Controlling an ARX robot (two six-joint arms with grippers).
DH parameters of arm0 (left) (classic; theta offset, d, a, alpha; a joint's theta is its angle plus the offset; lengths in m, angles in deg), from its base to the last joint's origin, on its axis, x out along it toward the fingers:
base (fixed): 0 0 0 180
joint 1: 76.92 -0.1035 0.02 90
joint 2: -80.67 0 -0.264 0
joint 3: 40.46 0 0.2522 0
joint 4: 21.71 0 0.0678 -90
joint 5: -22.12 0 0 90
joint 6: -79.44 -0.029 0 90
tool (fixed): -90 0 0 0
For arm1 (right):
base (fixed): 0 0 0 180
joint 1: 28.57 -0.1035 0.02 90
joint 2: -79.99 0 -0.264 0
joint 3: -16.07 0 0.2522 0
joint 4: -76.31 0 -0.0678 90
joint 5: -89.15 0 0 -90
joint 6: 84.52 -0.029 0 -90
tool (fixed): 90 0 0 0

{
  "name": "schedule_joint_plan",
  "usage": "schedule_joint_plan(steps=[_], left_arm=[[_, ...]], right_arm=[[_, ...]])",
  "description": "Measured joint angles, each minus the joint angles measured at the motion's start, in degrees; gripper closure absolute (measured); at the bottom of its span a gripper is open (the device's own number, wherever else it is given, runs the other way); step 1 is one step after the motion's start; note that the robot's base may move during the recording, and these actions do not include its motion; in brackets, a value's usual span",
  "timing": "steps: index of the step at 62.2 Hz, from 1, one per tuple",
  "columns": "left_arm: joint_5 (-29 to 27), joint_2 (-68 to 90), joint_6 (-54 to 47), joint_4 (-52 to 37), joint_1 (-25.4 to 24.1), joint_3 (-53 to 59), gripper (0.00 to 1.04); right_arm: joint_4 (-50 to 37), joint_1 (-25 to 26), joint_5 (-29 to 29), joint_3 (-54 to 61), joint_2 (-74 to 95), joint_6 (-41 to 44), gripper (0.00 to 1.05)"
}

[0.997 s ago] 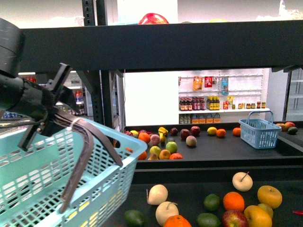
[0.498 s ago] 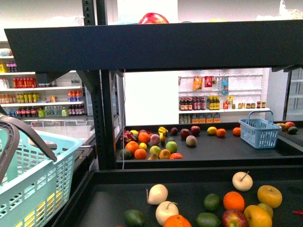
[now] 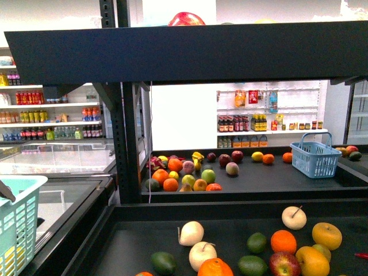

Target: Pick lemon from shelf

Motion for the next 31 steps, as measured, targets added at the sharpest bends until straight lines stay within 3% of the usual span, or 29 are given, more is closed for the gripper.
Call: schedule_joint_plan(steps=[11, 31], left_arm=[[-0.11, -0.17, 0.42, -0.13, -0.24, 0.66, 0.76], [0.85, -0.44, -2.73, -1.44, -0.04, 2.03, 0.19]], right_arm=[[0.0, 0.0, 0.0, 0.0, 0.0, 0.0, 0.07], [0.0, 0.0, 0.02, 0.0, 0.0, 0.0, 0.07]])
